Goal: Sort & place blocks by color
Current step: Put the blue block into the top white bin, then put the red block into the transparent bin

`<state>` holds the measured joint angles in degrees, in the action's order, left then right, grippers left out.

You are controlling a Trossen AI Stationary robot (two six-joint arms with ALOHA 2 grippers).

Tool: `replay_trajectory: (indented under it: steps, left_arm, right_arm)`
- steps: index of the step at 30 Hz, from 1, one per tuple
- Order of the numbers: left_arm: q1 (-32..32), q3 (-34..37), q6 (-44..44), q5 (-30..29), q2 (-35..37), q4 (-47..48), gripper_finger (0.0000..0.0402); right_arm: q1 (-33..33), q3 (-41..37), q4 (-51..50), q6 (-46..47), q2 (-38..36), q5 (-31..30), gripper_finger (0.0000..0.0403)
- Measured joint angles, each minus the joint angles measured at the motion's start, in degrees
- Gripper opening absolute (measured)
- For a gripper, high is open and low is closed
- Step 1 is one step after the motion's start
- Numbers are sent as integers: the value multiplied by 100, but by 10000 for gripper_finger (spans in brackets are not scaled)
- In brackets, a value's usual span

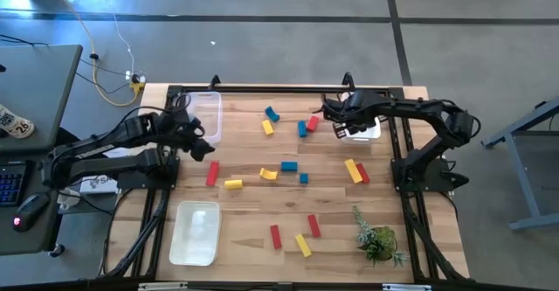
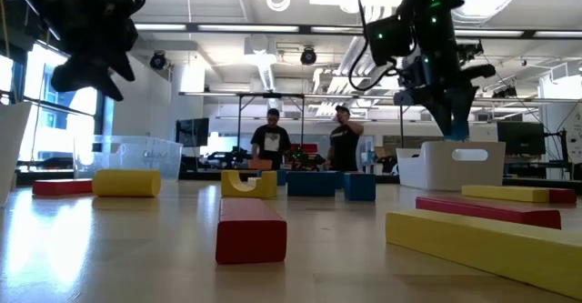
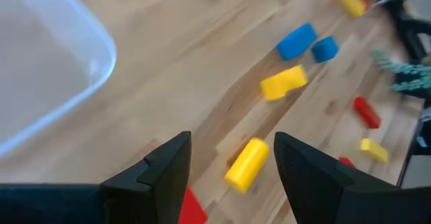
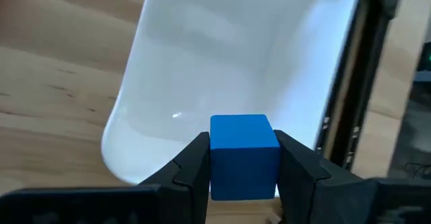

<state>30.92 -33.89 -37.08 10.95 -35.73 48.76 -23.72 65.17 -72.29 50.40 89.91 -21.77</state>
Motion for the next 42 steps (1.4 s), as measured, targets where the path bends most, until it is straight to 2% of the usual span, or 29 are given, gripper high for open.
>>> replay_trajectory:
  steps: [6,12,17,21,31,42]
  left_arm:
    - [-3,-2,-511,6,-146,447,202]
    - [-179,-2,-1076,-34,-179,509,202]
    - [-604,-2,-1646,-409,-189,689,202]
    - [-1019,-2,-2095,-776,-277,845,202]
    - [-1855,-2,-2721,-1175,-931,823,202]
    - [-2200,-2,-3078,-1335,-1719,664,202]
  right_arm:
    - [-271,-246,616,-290,0,176,110]
    - [-622,-370,1076,-546,0,576,110]
    - [-877,-460,1252,-591,2,857,110]
    - [-982,-462,1285,-855,2,867,119]
    - [-1004,-462,1407,-1200,2,809,184]
    - [-1002,-457,1484,-1478,2,825,190]
